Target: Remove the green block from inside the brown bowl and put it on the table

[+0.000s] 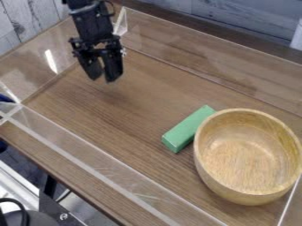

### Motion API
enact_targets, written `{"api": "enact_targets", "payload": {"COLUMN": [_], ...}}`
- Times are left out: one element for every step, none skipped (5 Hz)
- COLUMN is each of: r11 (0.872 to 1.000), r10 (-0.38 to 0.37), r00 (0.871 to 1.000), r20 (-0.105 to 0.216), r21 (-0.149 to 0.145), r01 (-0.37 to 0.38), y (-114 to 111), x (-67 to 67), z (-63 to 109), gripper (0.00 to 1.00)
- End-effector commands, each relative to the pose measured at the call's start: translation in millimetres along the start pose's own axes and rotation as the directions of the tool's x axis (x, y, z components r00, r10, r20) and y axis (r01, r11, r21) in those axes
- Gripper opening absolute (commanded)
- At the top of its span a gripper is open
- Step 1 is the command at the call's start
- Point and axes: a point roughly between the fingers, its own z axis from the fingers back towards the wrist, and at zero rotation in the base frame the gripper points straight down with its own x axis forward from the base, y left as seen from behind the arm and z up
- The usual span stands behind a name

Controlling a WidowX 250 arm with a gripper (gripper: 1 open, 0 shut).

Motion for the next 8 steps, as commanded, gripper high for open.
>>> {"api": "enact_targets", "payload": {"r11": [0.997,0.993,0.987,0.983,0.981,0.981,0.98,0.98], "r10": [-0.043,-0.069,-0.102,-0.123,-0.111,-0.102,-0.106,-0.108], "r00": [0.998,0.997,0.994,0.992,0.994,0.995,0.994,0.994], "r20": [0.048,0.04,0.032,0.037,0.024,0.011,0.011,0.015], "r21": [0.067,0.103,0.128,0.143,0.161,0.168,0.17,0.169], "r01": [0.04,0.064,0.097,0.116,0.106,0.099,0.102,0.104], "y": [-8,-13,-11,-9,-9,-10,-4,0], "x": [7.2,5.0,9.1,13.7,14.9,15.7,17.0,18.2], "z": [4.2,-15.3,-24.8,-24.9,-22.4,-31.0,-30.8,-29.8], "gripper": [0.0,0.0,0.0,0.0,0.0,0.0,1.0,1.0]}}
